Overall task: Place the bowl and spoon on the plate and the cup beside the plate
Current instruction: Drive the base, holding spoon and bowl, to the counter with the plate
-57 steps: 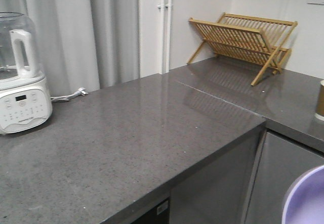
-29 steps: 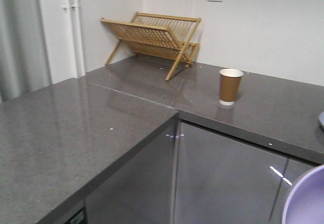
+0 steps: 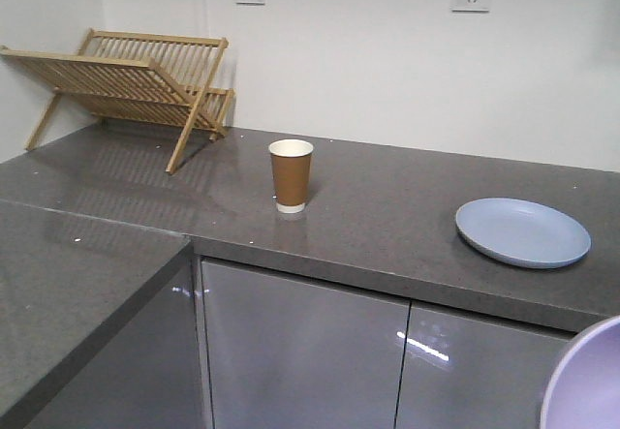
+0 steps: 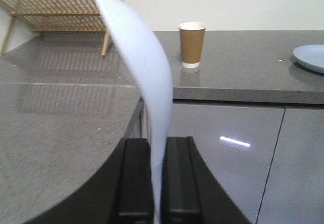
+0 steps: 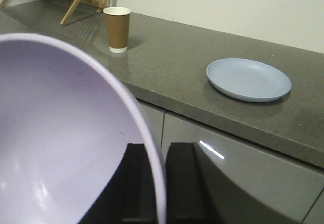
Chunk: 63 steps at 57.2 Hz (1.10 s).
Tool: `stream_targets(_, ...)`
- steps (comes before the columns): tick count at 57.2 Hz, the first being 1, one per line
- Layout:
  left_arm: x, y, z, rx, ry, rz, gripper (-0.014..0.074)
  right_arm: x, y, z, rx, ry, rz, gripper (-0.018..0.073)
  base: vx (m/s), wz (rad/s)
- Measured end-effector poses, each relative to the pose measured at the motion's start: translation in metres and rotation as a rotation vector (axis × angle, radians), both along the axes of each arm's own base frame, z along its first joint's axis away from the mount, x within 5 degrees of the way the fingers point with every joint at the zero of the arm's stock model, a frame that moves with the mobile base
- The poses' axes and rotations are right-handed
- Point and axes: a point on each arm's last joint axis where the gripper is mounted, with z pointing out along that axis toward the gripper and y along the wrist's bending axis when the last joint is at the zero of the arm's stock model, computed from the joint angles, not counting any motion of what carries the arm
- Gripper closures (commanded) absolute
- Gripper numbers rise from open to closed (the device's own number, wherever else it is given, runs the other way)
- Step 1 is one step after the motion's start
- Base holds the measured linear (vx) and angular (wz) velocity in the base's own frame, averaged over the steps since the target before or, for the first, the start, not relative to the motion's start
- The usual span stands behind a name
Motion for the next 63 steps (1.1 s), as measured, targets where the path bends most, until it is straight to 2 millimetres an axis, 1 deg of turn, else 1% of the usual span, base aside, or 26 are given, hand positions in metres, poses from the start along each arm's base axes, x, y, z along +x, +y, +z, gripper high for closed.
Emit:
stream_targets(20,0.0,0.0,0.0,0.0,0.0,0.0,0.0603,-0.0002,0.0002,-0.0006,-0.001,0.007,0.002,0.0568,0.26,-0.21)
stream_targets(63,0.0,0.0,0.0,0.0,0.0,0.0,0.0603,-0.0002,0.0002,-0.0007,-0.001,0.008,0.003,0.0568,0.33,-0.15)
